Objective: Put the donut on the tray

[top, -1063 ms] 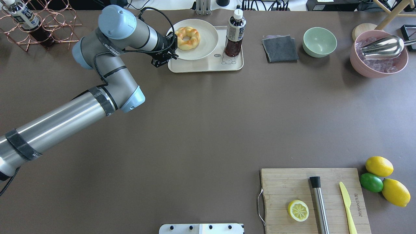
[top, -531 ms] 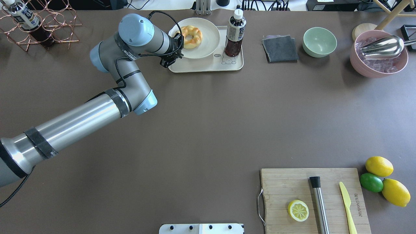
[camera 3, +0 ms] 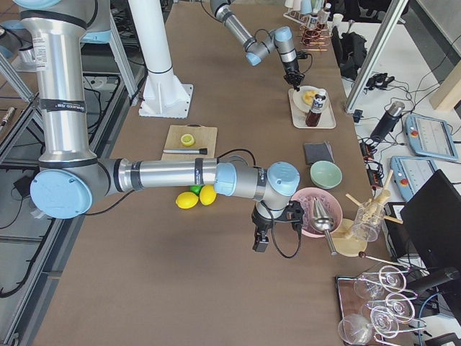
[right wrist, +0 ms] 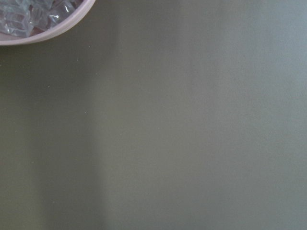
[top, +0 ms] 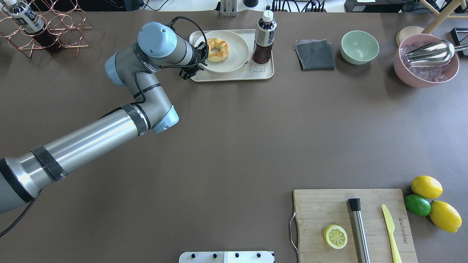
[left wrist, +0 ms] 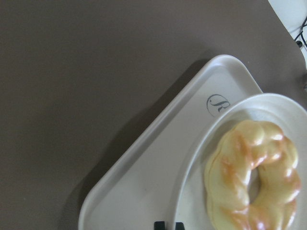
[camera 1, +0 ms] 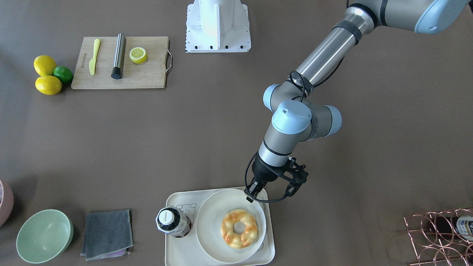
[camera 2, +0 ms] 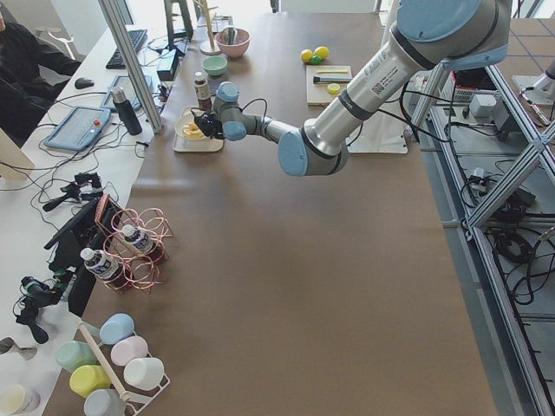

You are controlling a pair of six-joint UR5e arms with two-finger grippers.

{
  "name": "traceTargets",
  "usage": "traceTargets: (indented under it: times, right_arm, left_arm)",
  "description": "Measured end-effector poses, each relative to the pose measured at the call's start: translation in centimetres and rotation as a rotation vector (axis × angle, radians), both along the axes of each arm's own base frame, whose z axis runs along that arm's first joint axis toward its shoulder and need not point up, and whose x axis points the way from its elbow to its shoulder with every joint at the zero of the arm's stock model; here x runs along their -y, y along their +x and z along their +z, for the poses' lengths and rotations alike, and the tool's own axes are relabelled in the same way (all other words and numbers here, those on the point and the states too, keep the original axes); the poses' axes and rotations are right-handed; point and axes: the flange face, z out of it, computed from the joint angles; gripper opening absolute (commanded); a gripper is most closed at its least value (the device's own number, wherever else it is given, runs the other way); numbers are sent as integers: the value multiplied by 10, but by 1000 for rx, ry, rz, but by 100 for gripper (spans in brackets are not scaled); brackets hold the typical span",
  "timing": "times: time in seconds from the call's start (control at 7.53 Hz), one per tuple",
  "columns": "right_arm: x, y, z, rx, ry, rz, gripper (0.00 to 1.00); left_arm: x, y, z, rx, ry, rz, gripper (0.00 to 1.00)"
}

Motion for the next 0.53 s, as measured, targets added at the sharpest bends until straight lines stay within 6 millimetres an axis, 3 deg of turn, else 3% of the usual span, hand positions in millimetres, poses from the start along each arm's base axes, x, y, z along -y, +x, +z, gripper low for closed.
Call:
traceTargets:
  times: [0.27,0.53]
  right_arm:
    - [1,1,-2,1,2,4,100]
    - [3,2,-3,2,6,7,100]
  left_arm:
    - [-5,8,0,23,32,-7,98]
    - [-5,0,-6,26,73,3,98]
